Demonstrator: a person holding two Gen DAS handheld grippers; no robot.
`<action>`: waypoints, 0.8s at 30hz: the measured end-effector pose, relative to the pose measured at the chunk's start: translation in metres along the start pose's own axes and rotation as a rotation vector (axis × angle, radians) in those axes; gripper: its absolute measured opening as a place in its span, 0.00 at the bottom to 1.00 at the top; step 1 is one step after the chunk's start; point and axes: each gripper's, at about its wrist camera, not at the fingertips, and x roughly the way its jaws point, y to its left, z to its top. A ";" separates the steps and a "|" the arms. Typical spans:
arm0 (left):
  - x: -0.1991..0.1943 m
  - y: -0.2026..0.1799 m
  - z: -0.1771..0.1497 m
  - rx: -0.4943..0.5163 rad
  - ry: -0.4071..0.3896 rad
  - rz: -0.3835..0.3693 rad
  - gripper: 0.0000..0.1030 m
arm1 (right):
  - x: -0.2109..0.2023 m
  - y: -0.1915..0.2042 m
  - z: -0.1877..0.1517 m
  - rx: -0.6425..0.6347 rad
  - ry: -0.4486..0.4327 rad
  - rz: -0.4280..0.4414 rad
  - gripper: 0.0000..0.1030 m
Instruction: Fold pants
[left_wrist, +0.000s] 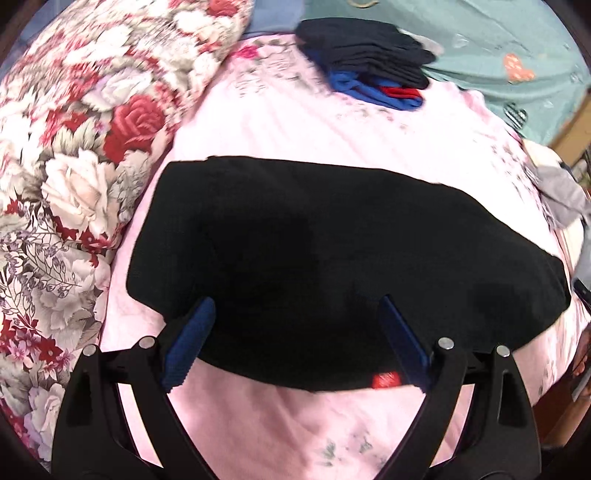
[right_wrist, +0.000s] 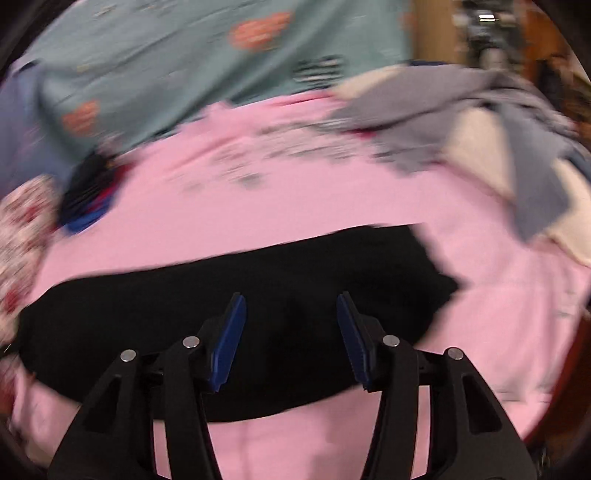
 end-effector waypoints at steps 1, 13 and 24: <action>-0.001 -0.003 -0.002 0.013 -0.006 0.001 0.89 | 0.006 0.017 -0.004 -0.049 0.021 0.052 0.51; 0.005 -0.023 -0.025 0.162 0.028 -0.021 0.89 | 0.051 0.141 -0.054 -0.524 0.243 0.266 0.51; 0.025 -0.036 -0.030 0.227 0.081 0.000 0.89 | 0.055 0.149 -0.069 -0.622 0.253 0.226 0.51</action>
